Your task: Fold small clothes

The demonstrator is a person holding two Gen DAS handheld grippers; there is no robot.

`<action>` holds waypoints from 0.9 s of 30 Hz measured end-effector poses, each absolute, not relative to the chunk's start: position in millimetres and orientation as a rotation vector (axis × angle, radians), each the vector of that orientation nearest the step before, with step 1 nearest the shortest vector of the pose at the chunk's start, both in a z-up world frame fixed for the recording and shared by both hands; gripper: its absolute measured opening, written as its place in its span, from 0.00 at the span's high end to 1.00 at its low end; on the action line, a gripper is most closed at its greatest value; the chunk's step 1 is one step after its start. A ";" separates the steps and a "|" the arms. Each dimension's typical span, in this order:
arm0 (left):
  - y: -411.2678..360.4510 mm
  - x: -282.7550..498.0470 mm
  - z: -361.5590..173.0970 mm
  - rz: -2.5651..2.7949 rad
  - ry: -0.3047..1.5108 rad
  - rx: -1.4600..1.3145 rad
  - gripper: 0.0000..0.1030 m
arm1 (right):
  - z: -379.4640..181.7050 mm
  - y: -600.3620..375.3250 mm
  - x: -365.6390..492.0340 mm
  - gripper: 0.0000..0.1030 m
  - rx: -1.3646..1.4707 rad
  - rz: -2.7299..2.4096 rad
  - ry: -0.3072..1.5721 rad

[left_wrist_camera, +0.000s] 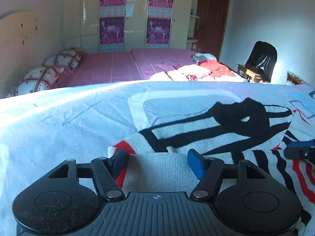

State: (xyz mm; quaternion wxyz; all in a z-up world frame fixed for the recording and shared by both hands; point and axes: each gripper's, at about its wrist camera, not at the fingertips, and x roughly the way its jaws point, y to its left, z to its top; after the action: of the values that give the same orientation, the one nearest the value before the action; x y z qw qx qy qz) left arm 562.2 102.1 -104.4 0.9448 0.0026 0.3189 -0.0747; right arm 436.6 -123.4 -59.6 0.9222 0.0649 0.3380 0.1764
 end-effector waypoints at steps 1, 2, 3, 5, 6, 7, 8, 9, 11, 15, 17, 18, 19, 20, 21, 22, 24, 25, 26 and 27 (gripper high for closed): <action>102.9 561.6 -105.3 -0.145 0.656 0.016 0.34 | -56.4 -129.1 431.7 0.74 0.135 0.347 0.671; 103.5 564.5 -111.6 -0.145 0.693 0.017 0.34 | -56.8 -133.5 430.6 0.72 0.134 0.328 0.672; 105.4 563.6 -115.2 -0.151 0.686 -0.002 0.29 | -61.1 -136.2 432.3 0.75 0.130 0.316 0.698; 106.7 562.9 -113.7 -0.152 0.684 -0.006 0.28 | -73.8 -139.6 437.8 0.77 0.099 0.313 0.739; 106.6 559.0 -109.7 -0.140 0.683 -0.013 0.28 | -72.4 -141.5 437.3 0.77 0.093 0.318 0.740; 107.1 549.4 -101.7 -0.132 0.661 -0.027 0.28 | -66.8 -144.1 435.5 0.77 0.093 0.313 0.743; 107.5 536.5 -94.0 -0.145 0.627 -0.049 0.28 | -58.8 -148.9 429.8 0.75 0.089 0.305 0.715; 106.6 523.4 -86.8 -0.155 0.611 -0.073 0.28 | -51.9 -154.0 422.0 0.72 0.082 0.303 0.675; 96.7 501.0 -80.5 -0.177 0.590 -0.083 0.28 | -44.3 -163.4 411.2 0.72 0.087 0.303 0.647; 62.3 484.6 -96.7 -0.180 0.640 0.005 0.28 | -60.5 -160.2 401.5 0.75 0.018 0.307 0.686; 57.4 476.7 -111.5 -0.149 0.649 0.035 0.28 | -74.4 -165.5 394.5 0.77 -0.025 0.293 0.684; 58.8 474.0 -109.1 -0.137 0.651 0.030 0.28 | -74.3 -170.9 391.2 0.77 -0.022 0.282 0.683; 61.3 470.3 -103.4 -0.121 0.654 0.032 0.28 | -71.8 -177.8 387.2 0.77 -0.017 0.258 0.684; 63.7 464.4 -97.3 -0.101 0.634 0.033 0.28 | -67.6 -184.4 381.3 0.76 -0.024 0.215 0.678; 66.4 456.2 -91.1 -0.102 0.600 0.021 0.28 | -62.8 -192.4 374.4 0.73 -0.026 0.173 0.659; 69.6 451.2 -86.5 -0.122 0.580 0.000 0.28 | -58.6 -200.6 368.5 0.73 -0.005 0.155 0.641; 66.9 447.7 -87.3 -0.128 0.582 0.005 0.28 | -54.2 -213.9 360.7 0.74 0.064 0.163 0.618; 63.9 450.1 -91.8 -0.133 0.601 0.009 0.28 | -54.3 -214.9 358.4 0.74 0.070 0.174 0.605; 60.3 452.4 -97.8 -0.141 0.628 0.012 0.28 | -56.2 -212.5 357.6 0.74 0.059 0.189 0.599; 56.4 454.5 -104.1 -0.138 0.657 0.029 0.28 | -60.1 -208.7 358.8 0.77 0.045 0.213 0.611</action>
State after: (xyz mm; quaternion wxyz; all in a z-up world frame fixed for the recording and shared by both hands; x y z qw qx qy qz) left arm 454.5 56.4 -104.1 0.9441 0.0143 0.3223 -0.0678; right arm 358.8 -208.7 -60.1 0.9479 0.0222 0.3000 0.1044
